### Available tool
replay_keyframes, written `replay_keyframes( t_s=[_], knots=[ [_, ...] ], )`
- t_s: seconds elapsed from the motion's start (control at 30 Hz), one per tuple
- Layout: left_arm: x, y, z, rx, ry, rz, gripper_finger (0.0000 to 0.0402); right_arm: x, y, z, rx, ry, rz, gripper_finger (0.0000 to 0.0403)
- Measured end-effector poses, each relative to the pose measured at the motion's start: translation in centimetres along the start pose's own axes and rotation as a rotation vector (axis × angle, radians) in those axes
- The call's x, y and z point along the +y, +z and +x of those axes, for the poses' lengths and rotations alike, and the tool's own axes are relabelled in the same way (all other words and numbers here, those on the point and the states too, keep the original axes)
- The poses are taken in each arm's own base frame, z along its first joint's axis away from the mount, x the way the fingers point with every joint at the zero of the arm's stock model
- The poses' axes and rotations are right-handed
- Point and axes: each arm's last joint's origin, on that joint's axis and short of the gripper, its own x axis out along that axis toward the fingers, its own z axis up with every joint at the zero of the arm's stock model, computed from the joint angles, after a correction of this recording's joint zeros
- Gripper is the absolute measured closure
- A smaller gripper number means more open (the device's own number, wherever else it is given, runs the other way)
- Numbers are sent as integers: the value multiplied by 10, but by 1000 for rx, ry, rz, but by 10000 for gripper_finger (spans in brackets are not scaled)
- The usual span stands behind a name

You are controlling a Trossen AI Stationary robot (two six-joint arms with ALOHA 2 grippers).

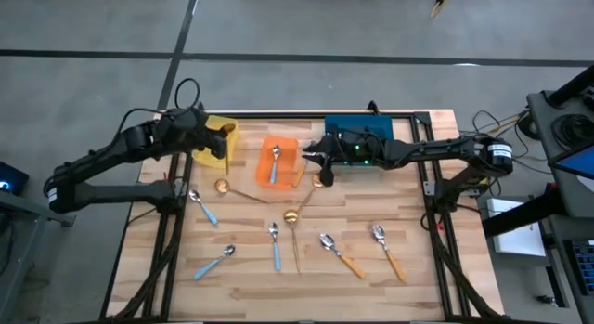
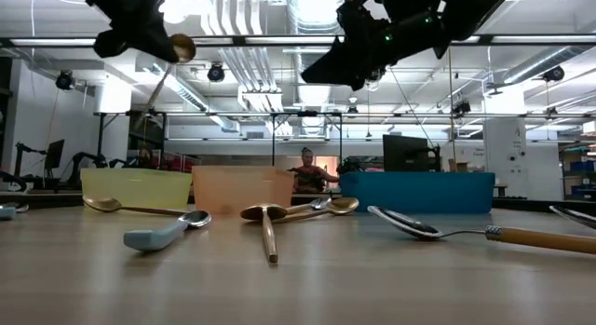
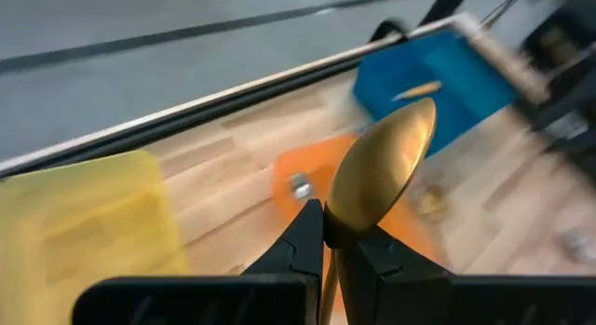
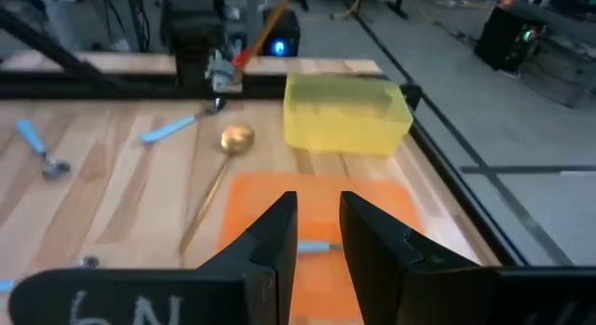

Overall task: Sort silverware by color (type)
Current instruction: Put the gold spoon into the yellow bin

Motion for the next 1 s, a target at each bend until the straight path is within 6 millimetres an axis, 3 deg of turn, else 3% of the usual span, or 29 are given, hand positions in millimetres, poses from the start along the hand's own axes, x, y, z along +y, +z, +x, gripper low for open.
replay_keyframes(
  t_s=[0.27,0.53,0.7,1.0],
  knots=[
    [-14,-5,14,-124,-237,-45,401,6,-3,21,-160,246,97,290],
    [-28,-26,35,-274,-425,-15,401,5,-7,55,-149,262,177,225],
    [-26,-34,43,-313,-442,-10,401,7,-11,80,-130,361,192,211],
    [-26,-35,45,-350,-447,13,401,6,-19,116,-109,365,210,211]
  ],
)
